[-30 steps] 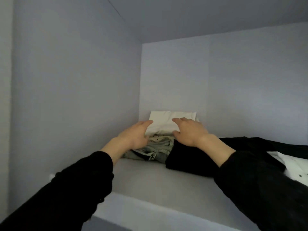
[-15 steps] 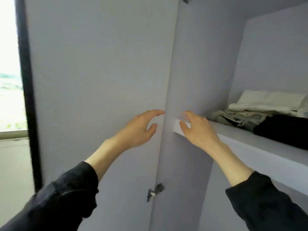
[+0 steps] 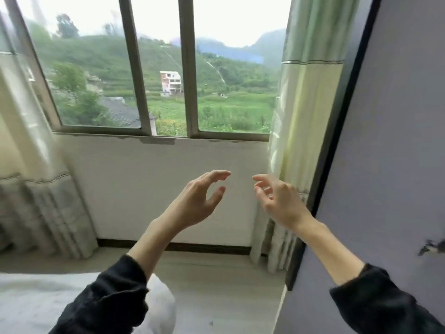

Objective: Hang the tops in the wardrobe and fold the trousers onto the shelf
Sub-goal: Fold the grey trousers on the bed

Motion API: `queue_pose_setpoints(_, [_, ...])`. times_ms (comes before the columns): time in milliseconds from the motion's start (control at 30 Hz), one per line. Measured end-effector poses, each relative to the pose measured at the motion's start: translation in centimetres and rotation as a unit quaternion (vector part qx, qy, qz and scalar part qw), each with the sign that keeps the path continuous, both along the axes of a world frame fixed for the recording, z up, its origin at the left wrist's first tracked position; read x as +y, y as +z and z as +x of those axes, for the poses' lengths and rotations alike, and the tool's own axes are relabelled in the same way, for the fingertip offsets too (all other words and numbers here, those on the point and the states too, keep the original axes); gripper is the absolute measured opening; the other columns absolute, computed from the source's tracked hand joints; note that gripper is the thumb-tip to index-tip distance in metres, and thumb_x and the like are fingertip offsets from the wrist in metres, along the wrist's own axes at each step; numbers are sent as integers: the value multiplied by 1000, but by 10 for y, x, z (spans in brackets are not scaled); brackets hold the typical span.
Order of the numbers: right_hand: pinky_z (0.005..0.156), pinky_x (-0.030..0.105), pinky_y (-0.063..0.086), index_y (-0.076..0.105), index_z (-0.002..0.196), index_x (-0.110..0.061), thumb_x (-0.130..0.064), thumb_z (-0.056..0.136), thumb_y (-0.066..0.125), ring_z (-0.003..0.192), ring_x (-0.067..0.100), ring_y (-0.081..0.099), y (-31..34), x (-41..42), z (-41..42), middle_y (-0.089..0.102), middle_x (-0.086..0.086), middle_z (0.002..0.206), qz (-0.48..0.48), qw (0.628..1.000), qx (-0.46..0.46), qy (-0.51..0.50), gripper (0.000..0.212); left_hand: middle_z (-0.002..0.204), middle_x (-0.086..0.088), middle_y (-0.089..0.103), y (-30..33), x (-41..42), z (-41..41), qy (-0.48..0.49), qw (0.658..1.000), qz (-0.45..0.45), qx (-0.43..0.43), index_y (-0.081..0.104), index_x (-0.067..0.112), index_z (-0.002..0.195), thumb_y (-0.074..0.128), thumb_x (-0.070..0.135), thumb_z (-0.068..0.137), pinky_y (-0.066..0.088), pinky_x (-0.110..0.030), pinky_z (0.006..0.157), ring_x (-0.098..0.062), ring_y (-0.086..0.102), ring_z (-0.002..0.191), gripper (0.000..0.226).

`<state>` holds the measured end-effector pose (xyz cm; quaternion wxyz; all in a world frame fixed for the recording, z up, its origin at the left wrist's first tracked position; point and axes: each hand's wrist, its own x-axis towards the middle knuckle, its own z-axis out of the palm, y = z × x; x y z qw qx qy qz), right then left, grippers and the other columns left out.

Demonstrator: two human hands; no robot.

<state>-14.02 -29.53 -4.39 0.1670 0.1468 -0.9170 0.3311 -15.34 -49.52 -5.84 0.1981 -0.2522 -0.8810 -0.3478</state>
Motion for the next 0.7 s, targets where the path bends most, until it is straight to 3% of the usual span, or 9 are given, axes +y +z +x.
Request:
queue_pose_setpoints(133, [90, 30, 48, 53, 130, -15, -20, 96, 49, 87, 12, 59, -34, -104, -13, 64, -1, 112, 14, 995, -38, 96, 35, 128, 5, 56, -32, -105, 31, 105, 991, 14, -78, 49, 20, 132, 50, 16, 96, 37, -21, 101, -2, 49, 117, 37])
queue_pose_setpoints(233, [94, 31, 44, 51, 132, -16, -21, 96, 48, 99, 16, 60, -53, -186, -20, 62, 0, 117, 33, 981, -70, 178, 36, 128, 4, 56, -53, -182, 60, 195, 972, 30, -124, 50, 20, 131, 49, 14, 95, 37, -22, 102, -7, 50, 118, 36])
queue_pose_setpoints(400, [95, 31, 42, 47, 134, -18, -22, 97, 45, 107, 20, 58, -80, -331, -26, 62, 1, 119, 69, 937, -97, 329, 38, 128, 1, 56, -79, -299, 110, 362, 914, 49, -176, 51, 20, 131, 46, 12, 96, 36, -20, 96, -8, 50, 114, 36])
queue_pose_setpoints(533, [93, 31, 42, 45, 135, -18, -23, 96, 44, 109, 22, 58, -96, -405, -29, 62, 2, 120, 98, 901, -105, 409, 39, 132, 1, 52, -91, -355, 129, 433, 874, 70, -208, 48, 21, 133, 41, 16, 99, 38, -25, 99, -12, 48, 122, 35])
queue_pose_setpoints(700, [93, 34, 43, 44, 135, -19, -25, 96, 44, 112, 23, 56, -112, -522, -37, 62, 1, 121, 151, 839, -90, 516, 39, 136, 4, 49, -101, -431, 157, 545, 801, 95, -229, 46, 26, 134, 40, 19, 99, 38, -31, 103, -12, 45, 125, 36])
